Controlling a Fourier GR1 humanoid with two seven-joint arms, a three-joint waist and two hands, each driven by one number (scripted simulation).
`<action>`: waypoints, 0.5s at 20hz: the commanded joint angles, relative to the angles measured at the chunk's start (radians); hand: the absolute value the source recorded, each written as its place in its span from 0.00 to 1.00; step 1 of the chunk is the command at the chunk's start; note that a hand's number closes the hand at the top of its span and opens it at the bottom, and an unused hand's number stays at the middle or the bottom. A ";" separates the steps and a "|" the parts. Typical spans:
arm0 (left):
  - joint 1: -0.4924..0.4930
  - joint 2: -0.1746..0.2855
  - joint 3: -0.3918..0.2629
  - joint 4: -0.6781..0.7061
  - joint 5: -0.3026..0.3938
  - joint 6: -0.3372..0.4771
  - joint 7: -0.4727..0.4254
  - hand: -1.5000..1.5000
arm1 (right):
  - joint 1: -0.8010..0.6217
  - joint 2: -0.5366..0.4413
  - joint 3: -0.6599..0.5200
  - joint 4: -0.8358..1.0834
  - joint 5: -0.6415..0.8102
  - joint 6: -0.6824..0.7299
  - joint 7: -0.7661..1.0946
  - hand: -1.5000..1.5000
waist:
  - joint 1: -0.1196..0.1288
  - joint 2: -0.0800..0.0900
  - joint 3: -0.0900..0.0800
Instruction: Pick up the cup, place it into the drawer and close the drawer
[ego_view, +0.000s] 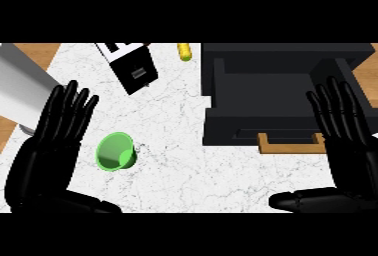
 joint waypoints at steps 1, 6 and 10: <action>0.057 -0.039 -0.058 0.038 -0.049 -0.005 -0.055 0.00 | -0.062 -0.001 0.007 -0.031 -0.003 -0.021 0.091 0.00 | 0.001 0.000 0.000; -0.084 0.001 0.044 0.086 0.000 0.017 0.021 0.00 | -0.051 0.016 -0.001 0.040 -0.001 -0.011 0.006 0.00 | -0.001 0.000 0.000; 0.055 -0.041 -0.033 0.034 -0.067 0.032 -0.024 0.00 | -0.016 0.000 -0.042 0.026 -0.035 0.012 -0.017 0.00 | 0.001 0.000 0.000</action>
